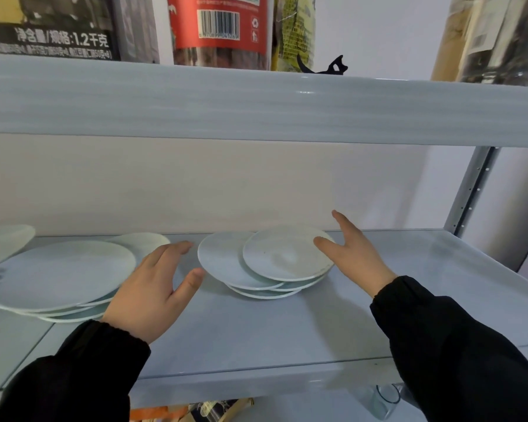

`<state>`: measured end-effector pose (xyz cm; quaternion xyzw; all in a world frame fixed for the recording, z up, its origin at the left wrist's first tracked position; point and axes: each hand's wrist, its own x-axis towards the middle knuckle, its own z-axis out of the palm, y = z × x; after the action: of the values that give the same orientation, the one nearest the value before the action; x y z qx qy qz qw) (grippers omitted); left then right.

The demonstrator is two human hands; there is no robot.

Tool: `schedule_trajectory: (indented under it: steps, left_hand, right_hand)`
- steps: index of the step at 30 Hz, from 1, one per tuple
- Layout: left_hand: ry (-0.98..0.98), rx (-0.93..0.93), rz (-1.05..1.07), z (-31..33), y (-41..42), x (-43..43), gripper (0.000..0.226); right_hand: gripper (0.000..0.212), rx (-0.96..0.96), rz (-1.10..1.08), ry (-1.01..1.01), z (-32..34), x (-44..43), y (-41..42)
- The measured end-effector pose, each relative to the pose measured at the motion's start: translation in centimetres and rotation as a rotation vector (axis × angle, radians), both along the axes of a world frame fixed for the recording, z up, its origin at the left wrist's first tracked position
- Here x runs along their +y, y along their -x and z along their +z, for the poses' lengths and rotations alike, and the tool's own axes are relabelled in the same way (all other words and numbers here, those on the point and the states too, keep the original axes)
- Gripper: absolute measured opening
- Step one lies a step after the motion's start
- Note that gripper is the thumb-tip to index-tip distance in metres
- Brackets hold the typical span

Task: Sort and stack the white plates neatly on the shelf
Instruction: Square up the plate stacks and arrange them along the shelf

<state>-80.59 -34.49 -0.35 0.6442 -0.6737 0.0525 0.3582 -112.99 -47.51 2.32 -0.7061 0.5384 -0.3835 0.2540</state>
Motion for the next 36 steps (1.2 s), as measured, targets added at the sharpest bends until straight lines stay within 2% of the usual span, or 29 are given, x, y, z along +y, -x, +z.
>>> schedule_trajectory:
  steps: [10, 15, 22, 27, 32, 36]
  left_hand:
    - [0.131, 0.061, 0.148, 4.4, -7.0, 3.2, 0.066]
    - [0.161, 0.138, 0.221, 4.7, -12.8, 6.6, 0.072]
    - [0.098, 0.301, 0.258, 1.4, -18.1, 8.7, 0.075]
    - [0.006, 0.26, 0.21, -1.3, -19.5, 8.0, 0.089]
    - [-0.076, 0.294, 0.216, -3.2, -20.8, 7.2, 0.104]
    - [-0.118, 0.449, 0.221, -3.9, -22.0, 6.1, 0.113]
  right_hand:
    - [0.076, 0.063, 0.252, 0.219, 2.9, 4.8, -9.8]
    - [0.08, 0.038, 0.427, 0.264, 2.4, 7.6, -16.3]
    - [0.088, -0.012, 0.549, 0.149, -0.9, 9.4, -23.0]
    - [0.095, 0.021, 0.525, 0.071, -3.8, 8.3, -25.7]
    - [0.065, -0.099, 0.532, -0.009, -4.9, 6.6, -26.3]
    - [0.061, -0.13, 0.553, -0.053, -5.5, 5.6, -26.9]
